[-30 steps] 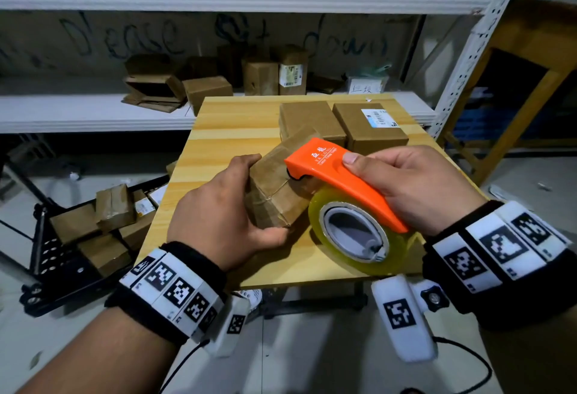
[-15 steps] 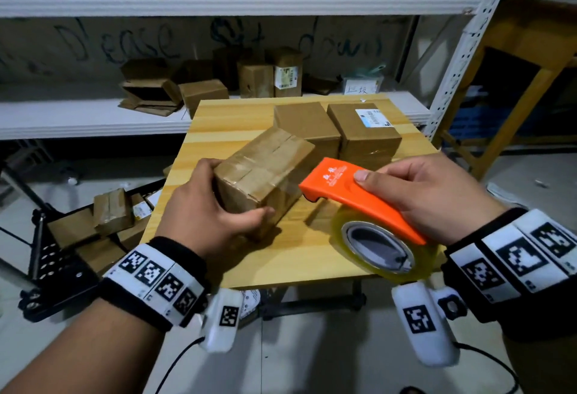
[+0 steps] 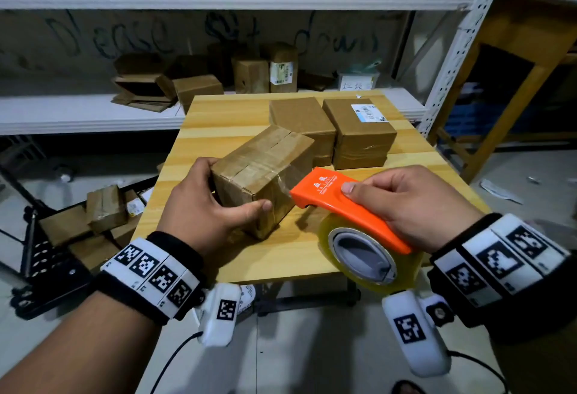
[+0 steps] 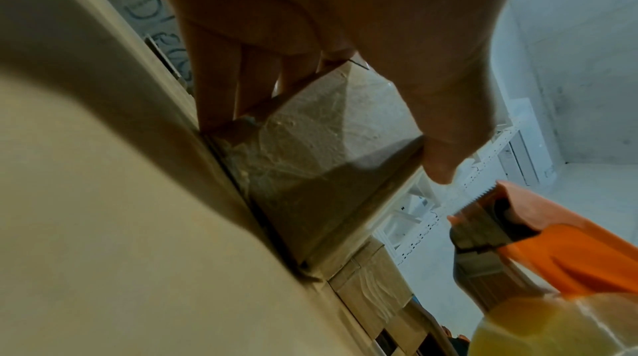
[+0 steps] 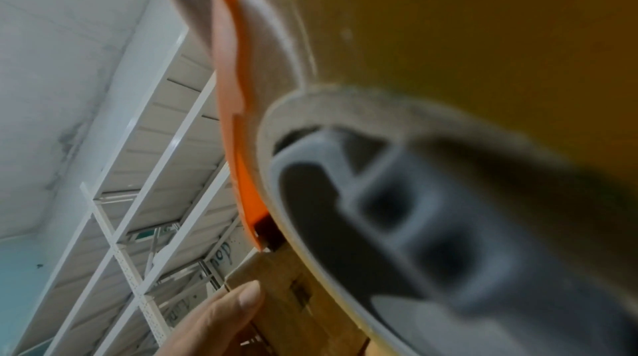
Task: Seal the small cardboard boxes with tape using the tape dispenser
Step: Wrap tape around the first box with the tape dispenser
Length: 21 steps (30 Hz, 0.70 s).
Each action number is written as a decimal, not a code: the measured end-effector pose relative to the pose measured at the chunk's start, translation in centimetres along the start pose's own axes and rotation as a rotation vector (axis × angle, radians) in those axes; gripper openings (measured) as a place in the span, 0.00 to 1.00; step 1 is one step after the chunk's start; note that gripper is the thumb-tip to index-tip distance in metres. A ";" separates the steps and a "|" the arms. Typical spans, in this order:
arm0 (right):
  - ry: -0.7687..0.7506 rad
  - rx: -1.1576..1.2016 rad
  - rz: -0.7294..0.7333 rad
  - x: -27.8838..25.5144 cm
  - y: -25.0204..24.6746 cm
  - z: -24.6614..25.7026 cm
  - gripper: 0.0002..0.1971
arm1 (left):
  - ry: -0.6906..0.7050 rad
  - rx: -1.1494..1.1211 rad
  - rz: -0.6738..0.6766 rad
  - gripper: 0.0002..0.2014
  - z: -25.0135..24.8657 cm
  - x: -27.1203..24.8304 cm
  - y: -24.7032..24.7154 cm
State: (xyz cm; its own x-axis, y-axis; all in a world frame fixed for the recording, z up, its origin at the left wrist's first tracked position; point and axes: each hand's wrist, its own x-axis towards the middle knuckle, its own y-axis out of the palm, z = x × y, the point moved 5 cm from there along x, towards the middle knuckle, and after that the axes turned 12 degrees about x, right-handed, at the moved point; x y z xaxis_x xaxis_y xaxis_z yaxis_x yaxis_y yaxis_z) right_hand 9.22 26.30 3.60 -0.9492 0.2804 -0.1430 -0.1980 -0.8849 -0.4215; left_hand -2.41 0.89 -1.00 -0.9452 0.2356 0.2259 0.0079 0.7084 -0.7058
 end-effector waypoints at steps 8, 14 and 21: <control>0.035 -0.108 -0.018 0.6 0.2 0.5 0.25 | -0.015 0.021 0.074 0.60 0.2 0.1 0.0; 0.050 -0.146 -0.031 0.9 0.4 0.7 0.24 | 0.155 0.062 0.104 0.60 -0.8 -0.1 -0.3; 0.043 -0.198 -0.051 1.1 0.1 1.0 0.24 | 0.210 0.205 -0.079 0.42 -1.5 0.1 0.5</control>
State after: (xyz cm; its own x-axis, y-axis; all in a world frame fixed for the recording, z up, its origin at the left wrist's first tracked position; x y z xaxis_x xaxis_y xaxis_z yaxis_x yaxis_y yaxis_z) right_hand 7.98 26.18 4.28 -0.9270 0.3423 -0.1535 -0.1894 -0.7802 -0.5962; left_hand -2.03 2.26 -0.34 -0.8517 0.3329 0.4047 -0.1496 0.5857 -0.7966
